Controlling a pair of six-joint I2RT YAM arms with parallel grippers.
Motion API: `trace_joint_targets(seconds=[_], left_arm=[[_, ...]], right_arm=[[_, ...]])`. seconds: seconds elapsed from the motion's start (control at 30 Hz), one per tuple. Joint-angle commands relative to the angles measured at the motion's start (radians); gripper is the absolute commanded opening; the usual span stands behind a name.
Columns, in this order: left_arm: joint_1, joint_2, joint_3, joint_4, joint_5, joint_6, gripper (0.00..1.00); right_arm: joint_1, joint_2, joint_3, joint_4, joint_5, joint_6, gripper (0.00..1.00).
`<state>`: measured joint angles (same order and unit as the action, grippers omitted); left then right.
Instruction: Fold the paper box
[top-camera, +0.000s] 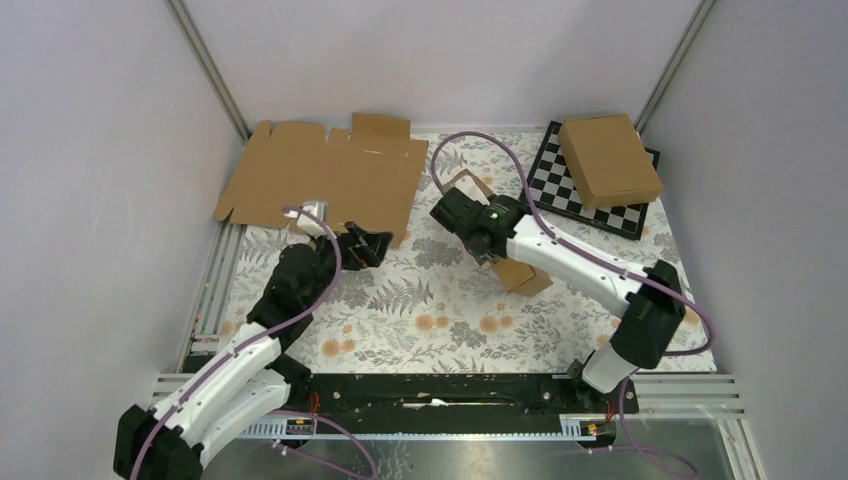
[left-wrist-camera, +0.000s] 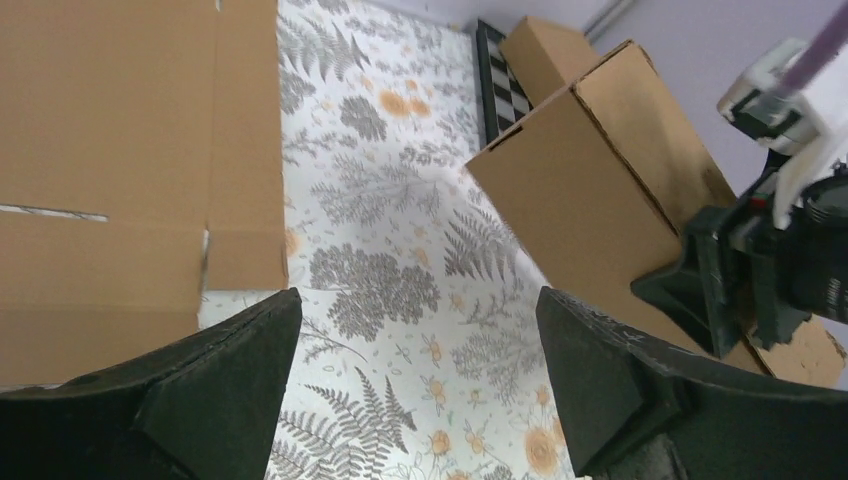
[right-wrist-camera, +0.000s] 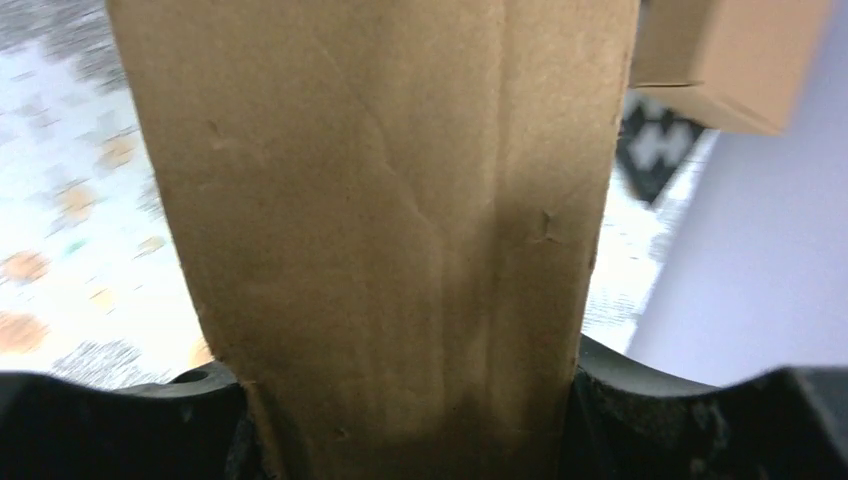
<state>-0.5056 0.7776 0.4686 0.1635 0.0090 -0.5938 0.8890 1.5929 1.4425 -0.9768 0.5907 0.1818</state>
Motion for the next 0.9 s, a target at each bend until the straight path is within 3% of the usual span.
trace_joint_targets(seconds=[0.0,0.17,0.4,0.57,0.77,0.87], left_arm=[[-0.001,-0.074,-0.117,0.164,-0.106,0.043,0.94],[-0.002,-0.034,-0.196,0.241,-0.125,0.081,0.94],[-0.004,0.017,-0.223,0.301,-0.059,0.046,0.93],[-0.004,0.068,-0.229,0.328,-0.063,0.034,0.93],[-0.004,0.117,-0.222,0.345,-0.023,0.024,0.93],[-0.004,0.121,-0.218,0.344,-0.014,0.020,0.93]], right_arm=[[-0.016,0.082,0.097,-0.074,0.409,-0.031,0.38],[-0.122,0.146,0.208,0.004,0.574,-0.112,0.37],[-0.332,0.120,0.045,0.610,0.709,-0.582,0.40],[-0.450,0.165,0.049,0.959,0.689,-0.875,0.41],[-0.573,0.291,0.091,1.241,0.601,-0.936,0.43],[-0.615,0.390,0.124,1.375,0.599,-1.064,0.44]])
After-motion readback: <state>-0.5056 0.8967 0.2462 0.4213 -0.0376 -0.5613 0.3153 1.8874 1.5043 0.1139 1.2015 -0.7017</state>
